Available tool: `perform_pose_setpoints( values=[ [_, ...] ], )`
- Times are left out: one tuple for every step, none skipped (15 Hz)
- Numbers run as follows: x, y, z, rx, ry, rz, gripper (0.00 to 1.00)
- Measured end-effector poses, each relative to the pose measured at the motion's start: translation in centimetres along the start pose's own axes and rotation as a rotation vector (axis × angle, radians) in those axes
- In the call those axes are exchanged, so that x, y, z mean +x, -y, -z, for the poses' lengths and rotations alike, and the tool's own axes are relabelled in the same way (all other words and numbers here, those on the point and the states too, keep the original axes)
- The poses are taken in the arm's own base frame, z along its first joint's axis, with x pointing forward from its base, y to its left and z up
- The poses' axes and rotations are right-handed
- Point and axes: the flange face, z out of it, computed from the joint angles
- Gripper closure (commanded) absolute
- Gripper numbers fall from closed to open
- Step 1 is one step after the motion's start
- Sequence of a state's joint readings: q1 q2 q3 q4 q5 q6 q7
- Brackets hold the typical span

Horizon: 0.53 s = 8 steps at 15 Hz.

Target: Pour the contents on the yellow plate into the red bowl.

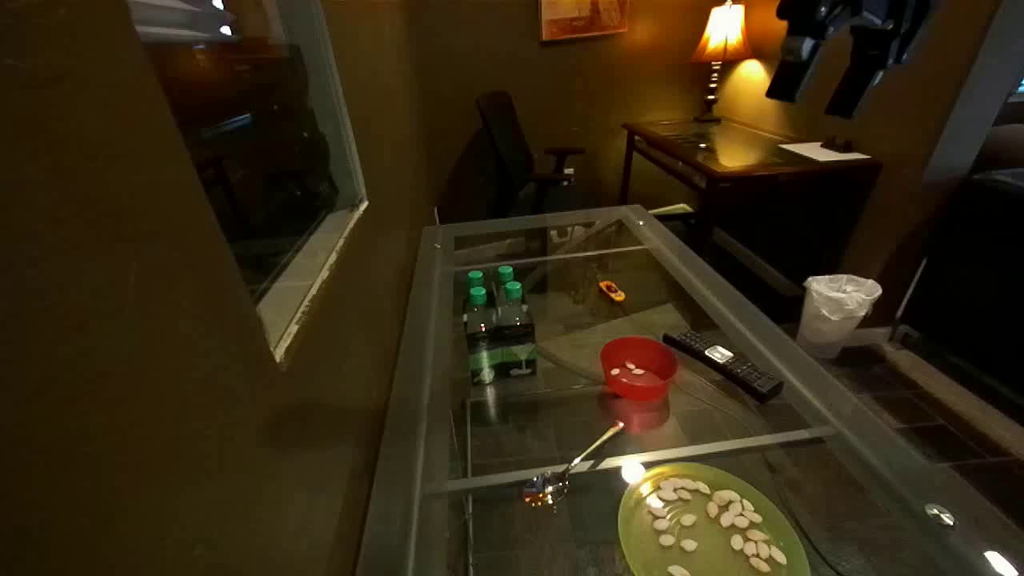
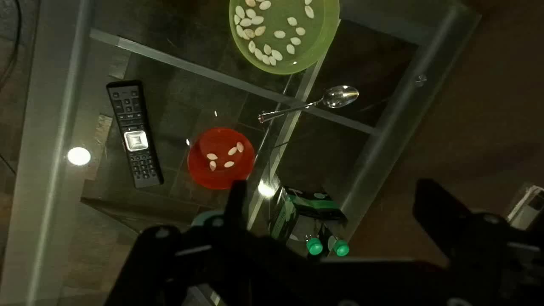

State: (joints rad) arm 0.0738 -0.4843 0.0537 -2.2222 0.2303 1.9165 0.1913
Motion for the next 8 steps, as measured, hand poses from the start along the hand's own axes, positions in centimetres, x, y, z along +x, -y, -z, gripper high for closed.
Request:
perform_pose_setpoints(
  values=[
    [0.0,0.0,0.0,0.000,0.000,0.000,0.00],
    [0.0,0.0,0.0,0.000,0.000,0.000,0.00],
    [0.0,0.0,0.0,0.000,0.000,0.000,0.00],
    [0.0,0.0,0.0,0.000,0.000,0.000,0.00],
    [0.0,0.0,0.0,0.000,0.000,0.000,0.00],
    [0.0,0.0,-0.1,-0.001,0.004,0.018,0.00],
    [-0.1,0.1,-0.5,-0.007,0.017,0.056,0.00],
    [-0.2,0.2,-1.2,-0.015,0.037,0.101,0.00]
  ],
)
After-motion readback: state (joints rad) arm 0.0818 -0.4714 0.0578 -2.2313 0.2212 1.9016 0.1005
